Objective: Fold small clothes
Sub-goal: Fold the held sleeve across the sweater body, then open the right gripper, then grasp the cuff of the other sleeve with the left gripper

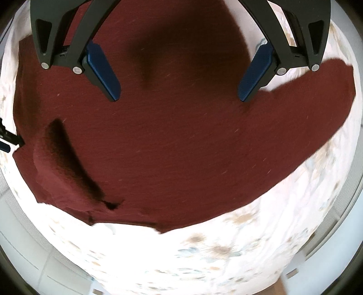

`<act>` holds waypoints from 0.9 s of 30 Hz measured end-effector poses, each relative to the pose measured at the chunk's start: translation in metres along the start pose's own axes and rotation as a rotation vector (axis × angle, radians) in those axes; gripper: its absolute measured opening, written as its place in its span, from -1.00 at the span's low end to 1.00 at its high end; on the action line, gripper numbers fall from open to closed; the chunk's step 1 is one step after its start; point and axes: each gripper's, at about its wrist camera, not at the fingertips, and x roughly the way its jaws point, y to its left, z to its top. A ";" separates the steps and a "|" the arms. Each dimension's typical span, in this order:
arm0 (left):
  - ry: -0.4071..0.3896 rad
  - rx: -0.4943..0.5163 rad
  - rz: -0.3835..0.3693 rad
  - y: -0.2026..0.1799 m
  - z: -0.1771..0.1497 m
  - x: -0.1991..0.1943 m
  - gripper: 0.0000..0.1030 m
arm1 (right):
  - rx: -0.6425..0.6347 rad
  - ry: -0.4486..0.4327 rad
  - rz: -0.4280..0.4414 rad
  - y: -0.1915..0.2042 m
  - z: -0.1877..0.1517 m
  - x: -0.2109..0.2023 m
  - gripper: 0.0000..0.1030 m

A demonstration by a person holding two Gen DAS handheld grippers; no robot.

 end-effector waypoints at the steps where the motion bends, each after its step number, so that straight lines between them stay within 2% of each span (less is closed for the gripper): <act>1: -0.005 0.018 -0.002 -0.006 0.005 -0.001 0.98 | 0.022 0.004 -0.008 -0.010 -0.002 0.003 0.53; 6: -0.038 0.145 -0.023 -0.056 0.035 -0.003 0.98 | 0.101 0.017 0.000 -0.039 -0.010 0.011 0.53; 14: -0.053 0.345 -0.067 -0.157 0.077 0.006 0.98 | 0.110 0.023 0.020 -0.046 -0.019 0.014 0.53; 18: -0.038 0.410 -0.080 -0.196 0.089 0.028 0.98 | 0.123 0.032 0.033 -0.049 -0.021 0.023 0.53; 25: 0.031 0.474 -0.027 -0.240 0.097 0.075 0.97 | 0.129 0.052 0.043 -0.055 -0.024 0.037 0.53; 27: 0.032 0.480 0.002 -0.244 0.098 0.085 0.86 | 0.127 0.051 0.044 -0.055 -0.024 0.041 0.53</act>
